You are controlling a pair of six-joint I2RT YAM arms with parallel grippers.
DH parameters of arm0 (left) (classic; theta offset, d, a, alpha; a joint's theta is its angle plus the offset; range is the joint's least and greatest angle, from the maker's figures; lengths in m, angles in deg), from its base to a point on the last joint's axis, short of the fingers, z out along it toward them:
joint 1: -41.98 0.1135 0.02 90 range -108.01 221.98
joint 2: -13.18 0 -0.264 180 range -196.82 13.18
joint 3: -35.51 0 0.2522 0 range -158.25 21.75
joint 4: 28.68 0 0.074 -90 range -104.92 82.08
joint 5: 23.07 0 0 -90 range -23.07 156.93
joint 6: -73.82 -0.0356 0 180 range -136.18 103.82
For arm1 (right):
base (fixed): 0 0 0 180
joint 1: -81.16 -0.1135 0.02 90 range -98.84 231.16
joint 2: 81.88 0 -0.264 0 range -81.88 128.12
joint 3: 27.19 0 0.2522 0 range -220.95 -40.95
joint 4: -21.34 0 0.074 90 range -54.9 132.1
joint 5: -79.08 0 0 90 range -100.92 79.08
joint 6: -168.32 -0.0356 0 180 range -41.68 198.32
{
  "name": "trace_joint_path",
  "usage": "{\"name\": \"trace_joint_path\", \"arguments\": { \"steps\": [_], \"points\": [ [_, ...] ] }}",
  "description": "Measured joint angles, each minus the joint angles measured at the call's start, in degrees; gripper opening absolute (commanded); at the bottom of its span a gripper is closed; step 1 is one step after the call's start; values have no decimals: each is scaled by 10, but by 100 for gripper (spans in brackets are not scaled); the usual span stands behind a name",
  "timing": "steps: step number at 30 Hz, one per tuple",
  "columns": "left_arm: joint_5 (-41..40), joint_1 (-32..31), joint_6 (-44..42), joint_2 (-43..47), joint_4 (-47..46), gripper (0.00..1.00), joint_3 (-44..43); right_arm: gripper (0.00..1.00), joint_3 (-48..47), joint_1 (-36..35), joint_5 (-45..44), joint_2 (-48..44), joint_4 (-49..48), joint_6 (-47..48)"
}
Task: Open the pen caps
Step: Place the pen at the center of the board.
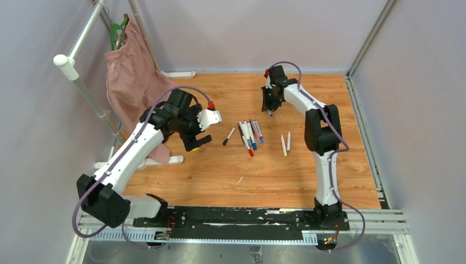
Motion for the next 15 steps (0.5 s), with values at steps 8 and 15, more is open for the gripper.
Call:
{"name": "trace_joint_path", "arguments": {
  "steps": [8,15],
  "points": [
    [5,0,19,41,-3,100,10,39,-21,0,-80,52,13,16],
    [3,0,28,56,-3,100,12,46,-10,2,-148,44,25,37]
  ]
}}
